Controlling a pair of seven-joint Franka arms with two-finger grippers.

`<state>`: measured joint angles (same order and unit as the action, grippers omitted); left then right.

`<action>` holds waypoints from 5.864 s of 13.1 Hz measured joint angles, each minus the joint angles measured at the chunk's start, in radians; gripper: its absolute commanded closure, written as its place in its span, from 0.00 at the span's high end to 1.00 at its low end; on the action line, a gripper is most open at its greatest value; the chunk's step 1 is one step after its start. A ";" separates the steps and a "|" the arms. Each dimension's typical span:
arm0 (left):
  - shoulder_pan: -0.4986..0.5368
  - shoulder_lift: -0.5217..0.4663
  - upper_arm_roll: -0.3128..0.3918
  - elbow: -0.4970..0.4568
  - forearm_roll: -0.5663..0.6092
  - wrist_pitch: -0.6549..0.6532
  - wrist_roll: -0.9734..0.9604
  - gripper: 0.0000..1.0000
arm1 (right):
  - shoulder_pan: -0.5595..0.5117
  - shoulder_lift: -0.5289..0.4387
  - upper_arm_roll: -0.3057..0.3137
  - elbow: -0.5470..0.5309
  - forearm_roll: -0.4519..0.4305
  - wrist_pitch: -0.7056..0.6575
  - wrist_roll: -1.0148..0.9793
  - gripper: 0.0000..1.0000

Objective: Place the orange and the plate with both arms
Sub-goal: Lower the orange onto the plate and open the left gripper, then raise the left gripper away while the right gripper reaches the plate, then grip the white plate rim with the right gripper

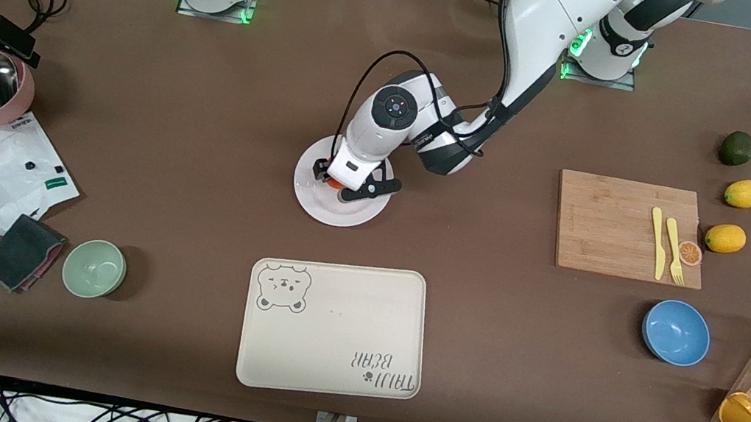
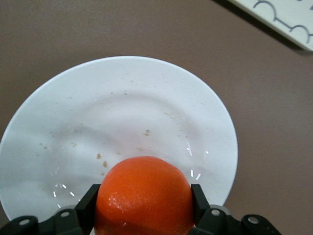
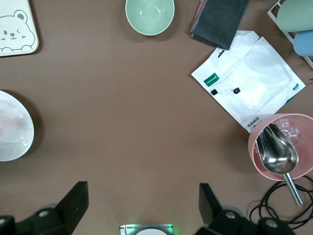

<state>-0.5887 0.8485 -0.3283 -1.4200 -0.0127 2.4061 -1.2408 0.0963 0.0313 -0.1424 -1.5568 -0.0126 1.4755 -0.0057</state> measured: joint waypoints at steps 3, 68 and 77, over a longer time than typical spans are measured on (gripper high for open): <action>-0.014 0.043 0.001 -0.001 0.005 -0.006 0.000 1.00 | 0.000 0.000 0.000 0.000 0.000 0.000 0.000 1.00; 0.545 -0.852 0.225 -0.290 0.003 -0.775 1.111 1.00 | 0.147 0.487 0.302 -0.592 1.501 0.939 -0.859 0.05; 0.545 -0.852 0.226 -0.289 0.003 -0.781 1.111 1.00 | 0.157 0.498 0.303 -0.572 1.506 0.937 -0.902 0.00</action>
<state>-0.0433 -0.0036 -0.1023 -1.7091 -0.0097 1.6250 -0.1300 0.2530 0.5297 0.1601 -2.1292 1.4935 2.4129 -0.9073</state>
